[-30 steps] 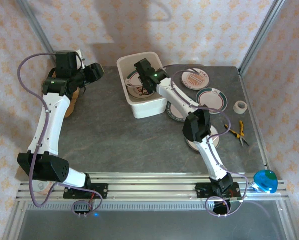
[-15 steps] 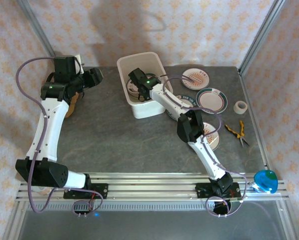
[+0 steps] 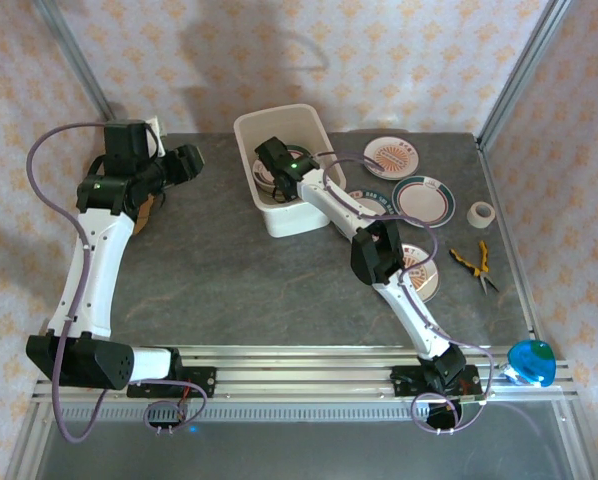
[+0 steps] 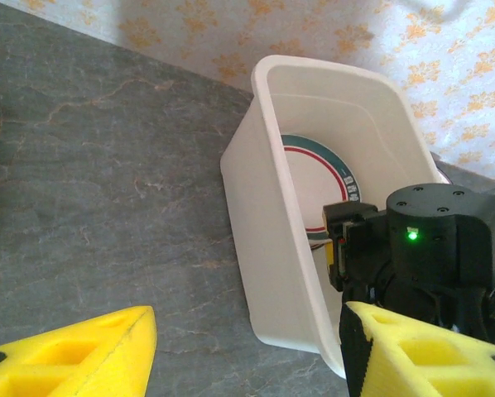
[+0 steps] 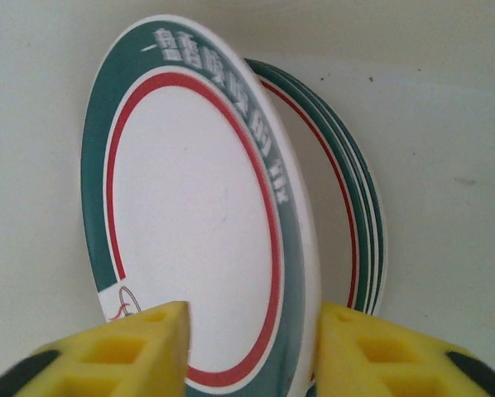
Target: Place the plates into the plastic bin on the countertop
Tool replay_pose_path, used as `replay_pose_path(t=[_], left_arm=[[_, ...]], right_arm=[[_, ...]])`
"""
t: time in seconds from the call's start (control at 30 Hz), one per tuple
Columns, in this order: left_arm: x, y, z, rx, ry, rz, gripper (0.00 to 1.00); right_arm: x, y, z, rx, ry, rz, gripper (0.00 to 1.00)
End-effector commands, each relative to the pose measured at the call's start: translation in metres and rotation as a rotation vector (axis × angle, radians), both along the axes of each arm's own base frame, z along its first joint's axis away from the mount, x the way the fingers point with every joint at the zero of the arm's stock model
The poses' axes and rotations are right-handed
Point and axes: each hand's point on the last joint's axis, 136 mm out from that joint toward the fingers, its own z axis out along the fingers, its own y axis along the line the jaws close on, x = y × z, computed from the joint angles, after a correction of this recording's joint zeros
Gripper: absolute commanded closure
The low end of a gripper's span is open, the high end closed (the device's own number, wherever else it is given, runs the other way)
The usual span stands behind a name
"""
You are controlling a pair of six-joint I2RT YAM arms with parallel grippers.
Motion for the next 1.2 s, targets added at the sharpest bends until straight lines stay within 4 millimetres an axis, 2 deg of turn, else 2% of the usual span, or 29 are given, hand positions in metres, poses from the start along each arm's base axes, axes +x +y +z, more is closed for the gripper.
replay_pose_path(t=[0.0,0.03,0.1,0.33,0.5,0.63,0.73,0.83,0.9,1.0,1.03,1.17], left_arm=[[-0.007,0.005,0.001,0.013,-0.011,0.011,0.39],[-0.007,0.005,0.0,0.009,-0.009,0.009,0.39],[-0.007,0.003,-0.002,-0.001,-0.009,0.004,0.39],[-0.004,-0.003,-0.009,-0.051,-0.034,-0.008,0.39],[-0.002,-0.01,-0.017,-0.089,-0.056,-0.025,0.39],[-0.004,-0.024,-0.028,-0.112,-0.064,-0.052,0.39],[-0.011,-0.042,-0.031,-0.103,-0.08,-0.077,0.39],[-0.023,-0.063,-0.036,-0.11,-0.085,-0.089,0.39],[-0.03,-0.08,-0.039,-0.141,-0.093,-0.099,0.39],[-0.04,-0.104,-0.046,-0.167,-0.087,-0.11,0.39],[-0.043,-0.112,-0.05,-0.168,-0.079,-0.111,0.39],[-0.05,-0.159,-0.063,-0.173,-0.053,-0.163,0.39]], right_arm=[[0.004,0.001,0.015,0.023,-0.022,0.013,0.41],[0.003,0.003,0.017,0.04,-0.015,0.023,0.32],[0.001,0.006,0.024,0.062,-0.005,0.049,0.02],[-0.012,-0.012,0.075,-0.012,-0.064,0.091,0.01],[-0.024,-0.018,0.099,-0.019,-0.094,0.154,0.01],[-0.036,-0.021,0.141,-0.104,-0.176,0.262,0.01],[-0.046,-0.02,0.176,-0.173,-0.27,0.386,0.01],[-0.061,-0.032,0.207,-0.254,-0.347,0.485,0.01],[-0.075,-0.046,0.229,-0.314,-0.4,0.537,0.01],[-0.093,-0.076,0.248,-0.347,-0.47,0.578,0.0],[-0.097,-0.088,0.25,-0.336,-0.479,0.587,0.01],[-0.108,-0.158,0.241,-0.321,-0.429,0.536,0.06]])
